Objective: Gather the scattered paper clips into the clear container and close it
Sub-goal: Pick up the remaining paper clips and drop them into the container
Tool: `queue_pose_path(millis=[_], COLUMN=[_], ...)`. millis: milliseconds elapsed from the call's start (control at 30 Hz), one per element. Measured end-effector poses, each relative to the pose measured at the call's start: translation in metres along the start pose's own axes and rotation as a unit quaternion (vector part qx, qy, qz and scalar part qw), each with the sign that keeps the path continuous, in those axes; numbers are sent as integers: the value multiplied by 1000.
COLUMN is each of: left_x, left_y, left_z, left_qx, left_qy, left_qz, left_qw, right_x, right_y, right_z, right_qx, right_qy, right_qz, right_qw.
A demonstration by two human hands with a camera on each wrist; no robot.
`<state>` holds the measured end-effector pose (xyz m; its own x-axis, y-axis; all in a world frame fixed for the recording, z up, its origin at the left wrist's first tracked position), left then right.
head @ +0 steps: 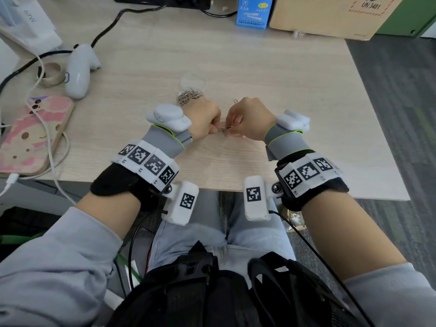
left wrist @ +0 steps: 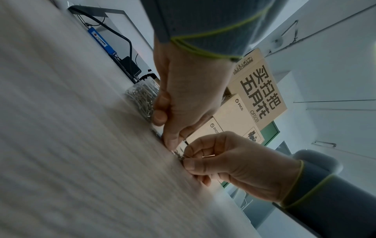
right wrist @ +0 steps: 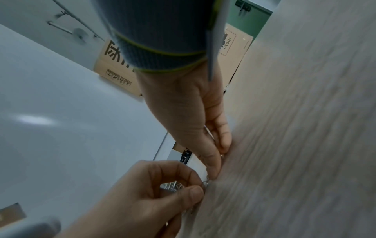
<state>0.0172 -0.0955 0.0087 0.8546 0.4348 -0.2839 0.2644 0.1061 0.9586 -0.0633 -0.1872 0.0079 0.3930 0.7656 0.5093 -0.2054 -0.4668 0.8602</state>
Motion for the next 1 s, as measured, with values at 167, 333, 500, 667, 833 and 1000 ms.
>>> queue_pose_path(millis=[167,333,500,667,833,1000], left_x=[1,3,3,12,44,70], left_y=[-3,-8,-9,14,35,27], left_z=[-2,-3,-6,-8,-2,5], left_qx=[3,2,8,-104,-266,-271], left_qy=[-3,-4,-26,-16,78,148], left_qz=[-12,-13,-26,-141,-231,-282], left_qw=[1000,1000,999,984,933,908], right_x=[1,-2,-5,-5,-6,6], right_y=[1,-2,-4,-3,0,4], right_z=[0,0,-1,-2,8,26], right_qx=[19,22,9,6,-11,-74], right_qy=[-21,-28,-38,-52,-51,-81], right_qz=[-33,-23,16,79,125,235], right_qw=[999,999,999,995,991,966])
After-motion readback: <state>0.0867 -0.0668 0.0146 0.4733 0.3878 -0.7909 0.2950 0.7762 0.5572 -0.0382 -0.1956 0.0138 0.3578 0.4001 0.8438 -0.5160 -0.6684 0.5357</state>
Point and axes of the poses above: each hand's wrist, its own z-axis towards the middle knuckle, its own y-axis out of the back of the hand, x = y × z, the point moved 3 cm from there along z, towards the middle knuckle, and after that the axes turned 9 degrees about -x, right-handed, at the moved point
